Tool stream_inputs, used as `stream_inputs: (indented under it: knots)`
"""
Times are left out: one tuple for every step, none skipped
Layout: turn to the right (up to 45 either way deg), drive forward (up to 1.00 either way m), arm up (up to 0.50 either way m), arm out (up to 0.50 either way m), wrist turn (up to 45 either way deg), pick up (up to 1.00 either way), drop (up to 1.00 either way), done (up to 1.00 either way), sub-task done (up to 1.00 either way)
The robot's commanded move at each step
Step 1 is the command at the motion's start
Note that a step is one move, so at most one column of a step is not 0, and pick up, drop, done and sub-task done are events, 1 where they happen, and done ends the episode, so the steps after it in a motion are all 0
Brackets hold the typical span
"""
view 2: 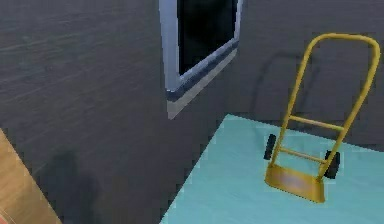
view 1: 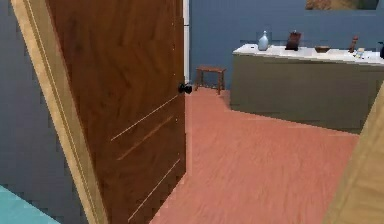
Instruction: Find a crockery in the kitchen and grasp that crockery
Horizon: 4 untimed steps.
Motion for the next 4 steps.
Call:
stream_inputs:
  knots:
    - [-39.0, 0.00, 0.00, 0.00, 0.0, 0.00, 0.00, 0.00, 0.00]
    - [0.0, 0.40, 0.00, 0.00, 0.0, 0.00, 0.00, 0.00, 0.00]
    - [45.0, 0.00, 0.00, 0.00, 0.0, 0.00, 0.00, 0.00, 0.00]
    - [15.0, 0.00, 0.00, 0.00, 0.0, 0.00, 0.00, 0.00, 0.00]
